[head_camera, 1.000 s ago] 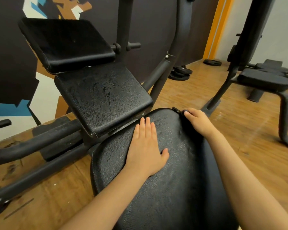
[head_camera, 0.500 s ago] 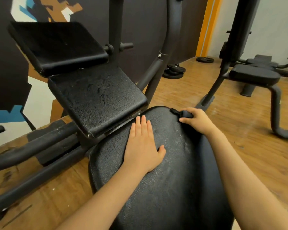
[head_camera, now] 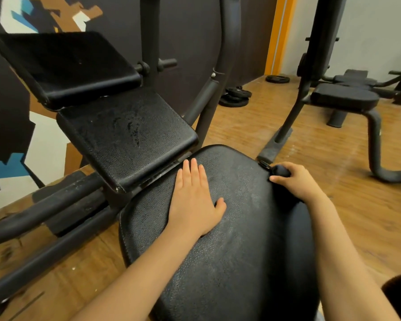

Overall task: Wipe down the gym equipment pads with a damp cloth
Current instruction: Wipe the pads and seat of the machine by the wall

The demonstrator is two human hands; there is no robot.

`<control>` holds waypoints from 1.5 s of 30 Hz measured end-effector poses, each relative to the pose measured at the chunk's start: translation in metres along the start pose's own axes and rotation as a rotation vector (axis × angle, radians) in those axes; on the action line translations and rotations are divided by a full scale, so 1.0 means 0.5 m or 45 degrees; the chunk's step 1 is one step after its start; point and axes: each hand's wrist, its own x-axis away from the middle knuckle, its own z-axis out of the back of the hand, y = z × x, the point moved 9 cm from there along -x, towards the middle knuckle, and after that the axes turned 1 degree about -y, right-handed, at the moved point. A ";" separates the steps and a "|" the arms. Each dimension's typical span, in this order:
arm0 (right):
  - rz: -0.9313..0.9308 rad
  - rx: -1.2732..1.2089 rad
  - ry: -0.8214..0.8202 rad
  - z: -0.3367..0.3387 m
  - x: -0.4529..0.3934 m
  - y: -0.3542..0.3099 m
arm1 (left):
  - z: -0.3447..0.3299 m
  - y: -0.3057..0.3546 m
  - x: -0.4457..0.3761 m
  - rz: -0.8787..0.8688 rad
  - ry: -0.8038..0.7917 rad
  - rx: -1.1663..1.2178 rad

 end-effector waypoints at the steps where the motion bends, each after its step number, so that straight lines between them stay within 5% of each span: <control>1: 0.014 0.028 -0.007 -0.006 -0.010 -0.012 | 0.000 0.000 -0.001 0.001 0.001 -0.007; 13: -0.294 -0.045 0.261 0.059 0.141 0.150 | -0.007 0.003 -0.003 -0.012 -0.011 -0.061; 22: -0.130 0.011 0.279 0.028 0.090 0.063 | -0.006 0.004 -0.005 -0.017 -0.015 -0.083; 30: -0.485 -0.141 0.507 0.049 0.213 0.177 | -0.005 0.007 -0.001 -0.028 -0.012 -0.086; 35: -0.431 -0.057 0.523 0.056 0.190 0.167 | -0.002 0.009 -0.004 -0.037 0.005 -0.082; 45: -0.812 -0.481 0.818 -0.005 0.376 0.284 | -0.002 0.010 0.000 -0.042 0.017 -0.068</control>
